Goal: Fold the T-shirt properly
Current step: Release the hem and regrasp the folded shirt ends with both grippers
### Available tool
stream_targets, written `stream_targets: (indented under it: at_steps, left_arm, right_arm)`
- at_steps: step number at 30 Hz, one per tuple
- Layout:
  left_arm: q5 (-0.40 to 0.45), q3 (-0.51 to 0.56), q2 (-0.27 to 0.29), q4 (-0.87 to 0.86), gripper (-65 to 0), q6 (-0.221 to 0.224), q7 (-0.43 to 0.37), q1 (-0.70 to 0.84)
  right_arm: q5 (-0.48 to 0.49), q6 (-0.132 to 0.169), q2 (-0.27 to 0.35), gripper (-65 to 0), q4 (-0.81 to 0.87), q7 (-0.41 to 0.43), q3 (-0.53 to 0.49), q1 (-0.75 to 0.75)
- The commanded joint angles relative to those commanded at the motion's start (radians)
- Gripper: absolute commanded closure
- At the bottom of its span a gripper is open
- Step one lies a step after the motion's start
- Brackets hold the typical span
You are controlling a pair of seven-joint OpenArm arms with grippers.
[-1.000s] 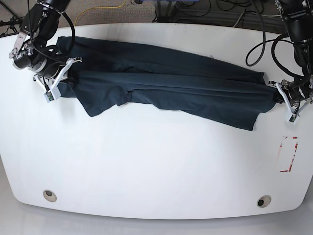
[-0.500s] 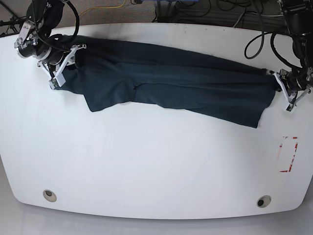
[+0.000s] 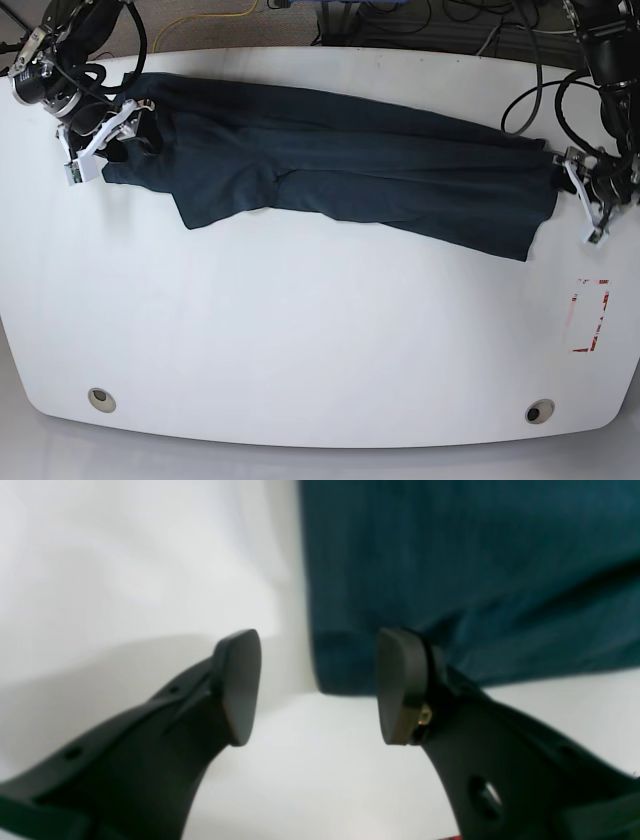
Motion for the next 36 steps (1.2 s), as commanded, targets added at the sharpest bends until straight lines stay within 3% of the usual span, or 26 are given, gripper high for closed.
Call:
stream_targets:
  at_steps: [3, 9, 11, 13, 14, 15, 18, 25, 27, 31, 36]
  left_arm:
    - [0.000, 0.006, 0.017, 0.071, -34.6, 0.000, 0.032, -0.026]
    - [0.008, 0.011, 0.140, 0.077, -34.6, 0.000, 0.037, -0.083]
    - [0.008, 0.037, 0.170, 0.058, -34.4, 0.000, 0.037, -0.089]
    - [0.029, 0.069, 0.186, 0.023, -33.9, 0.000, 0.035, -0.089]
    - [0.038, 0.077, 0.189, 0.015, -33.3, 0.000, 0.035, -0.089]
    - [0.068, 0.094, 0.210, -0.008, -30.8, 0.000, 0.021, -0.091]
    - [0.127, 0.120, 0.255, -0.029, -25.3, 0.000, -0.025, -0.080]
    - [0.261, 0.126, 0.255, -0.064, -22.1, 0.000, -0.035, -0.026]
    - [0.272, 0.124, 0.250, -0.066, -22.1, 0.000, -0.035, -0.015]
    - [0.262, 0.086, 0.180, -0.041, -22.2, 0.000, -0.035, 0.060]
    - [0.262, 0.038, 0.161, -0.034, -22.2, 0.000, -0.035, 0.084]
  right_arm:
    - [-0.002, 0.000, -0.015, -38.7, -0.021, 0.000, -0.035, 0.012]
    - [-0.120, 0.000, -0.057, -37.4, -0.043, 0.006, -0.103, 0.043]
    - [-0.175, 0.000, -0.078, -33.8, -0.040, 0.006, -0.120, 0.046]
    - [-0.265, 0.000, -0.103, -23.3, -0.044, 0.006, -0.124, 0.049]
    - [-0.282, 0.000, -0.106, -21.1, -0.048, 0.006, -0.126, 0.052]
    - [-0.333, 0.000, -0.114, -15.7, -0.051, 0.008, -0.127, 0.055]
    - [-0.416, 0.000, -0.129, -9.2, -0.049, 0.015, -0.129, 0.057]
    - [-0.548, 0.000, -0.123, -12.5, -0.098, 0.020, -0.129, 0.046]
    - [-0.563, 0.000, -0.112, -12.5, -0.121, 0.020, -0.129, 0.051]
    - [-0.572, 0.000, -0.103, -12.4, -0.206, 0.071, -0.130, 0.044]
    - [-0.571, 0.000, -0.066, -12.4, -0.288, 0.107, -0.181, 0.068]
